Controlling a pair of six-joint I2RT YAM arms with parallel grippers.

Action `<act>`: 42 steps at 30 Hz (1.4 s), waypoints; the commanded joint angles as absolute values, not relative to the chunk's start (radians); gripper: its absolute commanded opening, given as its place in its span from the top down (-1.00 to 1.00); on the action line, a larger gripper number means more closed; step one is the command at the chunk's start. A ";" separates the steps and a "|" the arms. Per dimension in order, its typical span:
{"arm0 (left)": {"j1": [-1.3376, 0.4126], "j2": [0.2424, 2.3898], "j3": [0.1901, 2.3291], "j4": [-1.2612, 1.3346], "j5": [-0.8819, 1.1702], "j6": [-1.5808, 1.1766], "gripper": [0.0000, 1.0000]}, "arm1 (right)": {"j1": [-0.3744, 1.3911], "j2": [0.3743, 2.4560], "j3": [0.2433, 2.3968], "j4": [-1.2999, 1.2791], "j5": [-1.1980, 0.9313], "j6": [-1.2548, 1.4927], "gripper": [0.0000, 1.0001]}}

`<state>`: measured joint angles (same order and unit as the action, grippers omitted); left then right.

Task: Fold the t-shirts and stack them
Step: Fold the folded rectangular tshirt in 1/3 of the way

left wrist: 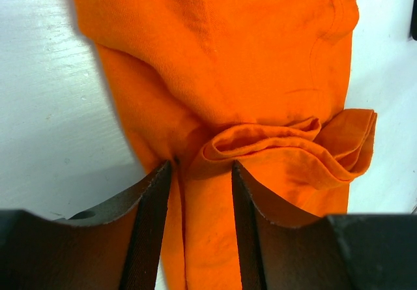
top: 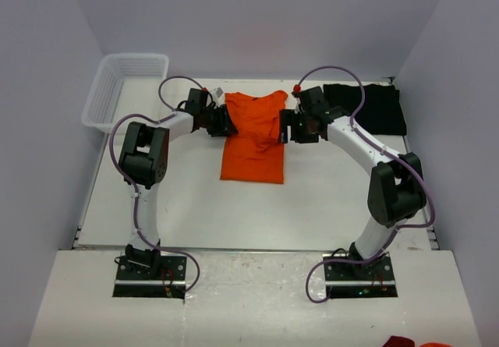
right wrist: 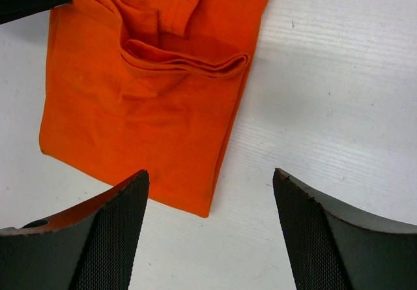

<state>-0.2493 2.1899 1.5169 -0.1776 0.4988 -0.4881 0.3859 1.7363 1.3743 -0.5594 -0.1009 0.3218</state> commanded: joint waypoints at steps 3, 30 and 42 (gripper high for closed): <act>-0.256 2.131 1.525 -0.124 0.512 -0.495 0.13 | 0.390 1.741 1.376 -0.531 -0.129 0.327 -0.54; -0.278 2.155 1.545 -0.117 0.500 -0.488 1.00 | 0.391 1.747 1.382 -0.540 -0.124 0.327 -0.54; -0.276 2.005 1.454 -0.175 0.359 -0.459 1.00 | 0.391 1.769 1.377 -0.532 -0.129 0.325 -0.54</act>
